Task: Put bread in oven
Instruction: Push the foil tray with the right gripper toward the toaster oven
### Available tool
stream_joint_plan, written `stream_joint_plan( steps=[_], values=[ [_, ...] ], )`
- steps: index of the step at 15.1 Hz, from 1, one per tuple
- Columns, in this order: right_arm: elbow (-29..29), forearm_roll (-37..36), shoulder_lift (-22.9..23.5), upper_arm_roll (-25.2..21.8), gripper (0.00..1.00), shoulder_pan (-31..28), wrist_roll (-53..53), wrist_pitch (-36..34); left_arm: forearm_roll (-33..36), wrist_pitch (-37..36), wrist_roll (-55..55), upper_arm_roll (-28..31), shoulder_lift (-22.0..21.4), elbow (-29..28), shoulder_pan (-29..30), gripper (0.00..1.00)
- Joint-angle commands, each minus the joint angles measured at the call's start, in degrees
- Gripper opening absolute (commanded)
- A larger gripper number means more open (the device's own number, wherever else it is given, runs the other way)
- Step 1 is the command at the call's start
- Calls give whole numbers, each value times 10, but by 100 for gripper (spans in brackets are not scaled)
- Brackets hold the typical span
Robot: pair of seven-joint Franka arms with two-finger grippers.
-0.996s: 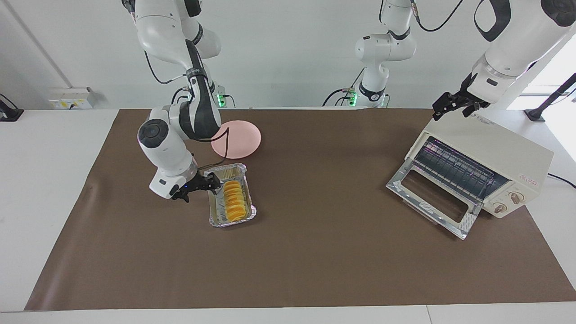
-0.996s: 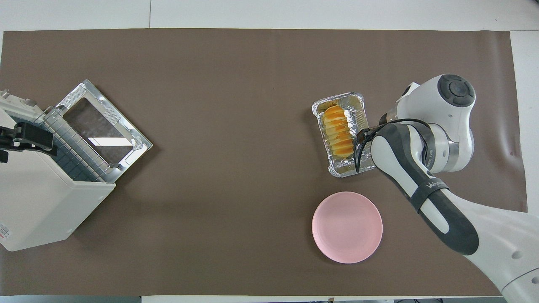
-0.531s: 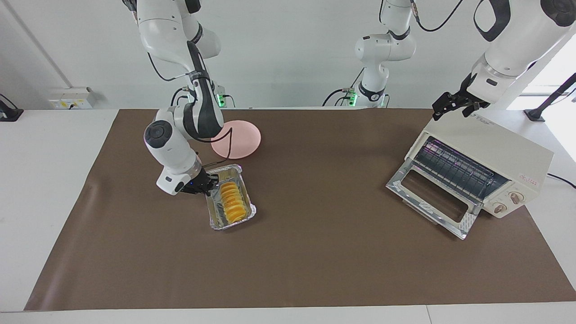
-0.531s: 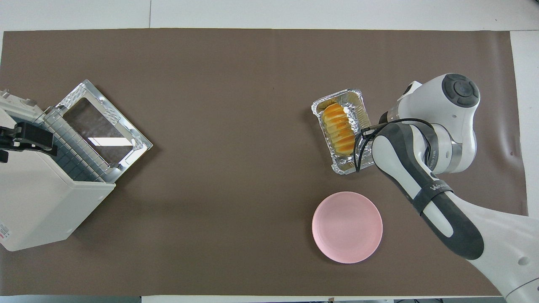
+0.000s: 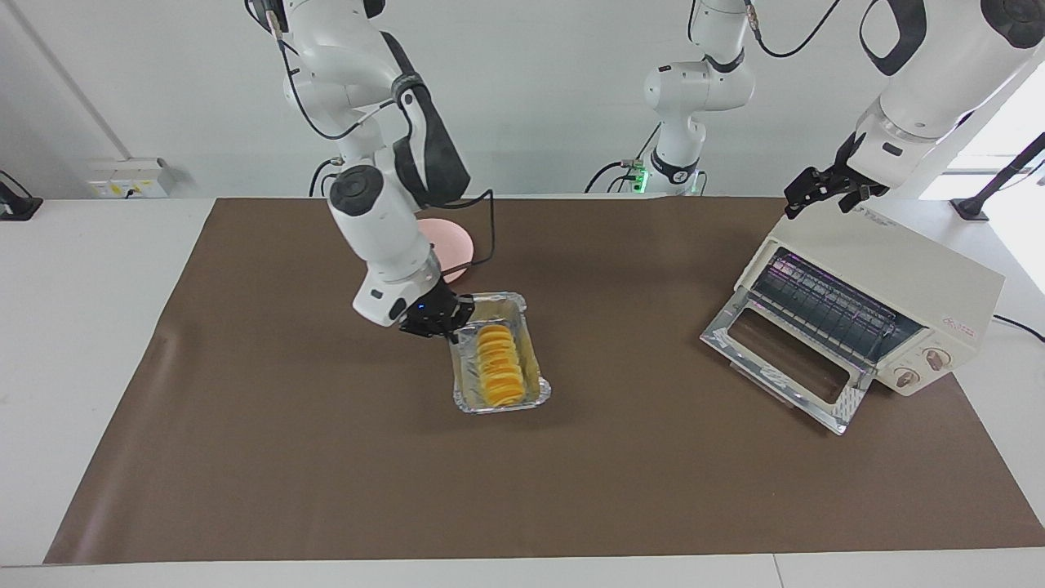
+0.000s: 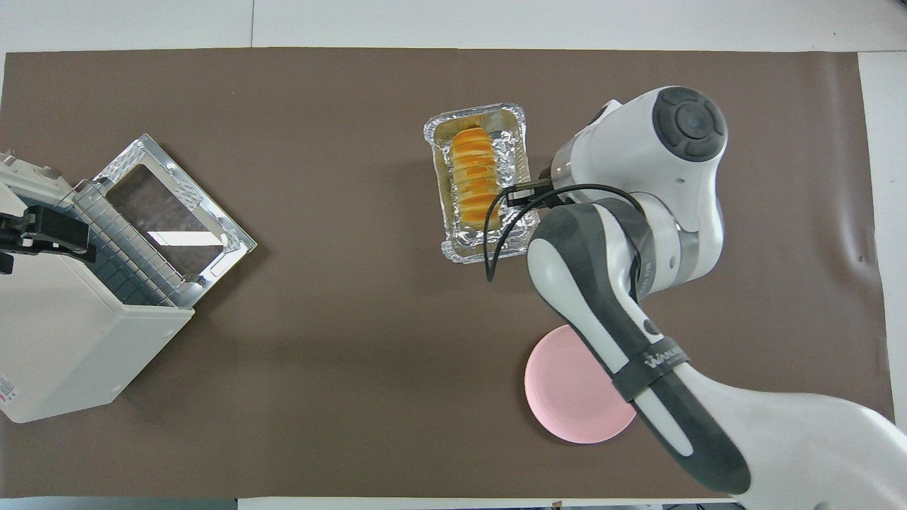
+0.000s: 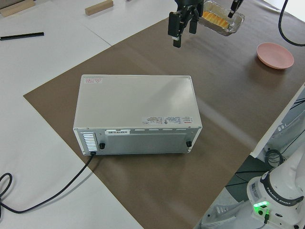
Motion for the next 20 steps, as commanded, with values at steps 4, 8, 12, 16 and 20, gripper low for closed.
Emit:
stream_joint_plan(
  steps=[4, 8, 12, 16, 20],
  values=[
    [73, 72, 114, -1, 0, 91, 113, 105, -5, 6, -2, 4, -12, -10, -2, 100],
    [53, 79, 134, -2, 0, 124, 120, 147, -5, 4, -2, 3, -12, -11, -3, 100],
    [58, 58, 130, -6, 100, 128, 158, 108, -5, 6, -2, 3, -12, -10, -2, 100],
    [60, -15, 41, -21, 100, 97, 143, 5, -5, 5, -21, 3, -12, -11, -11, 100],
    [52, -49, -65, -23, 100, 18, 7, -152, -7, 64, -30, 2, 13, 8, -49, 100]
  ],
)
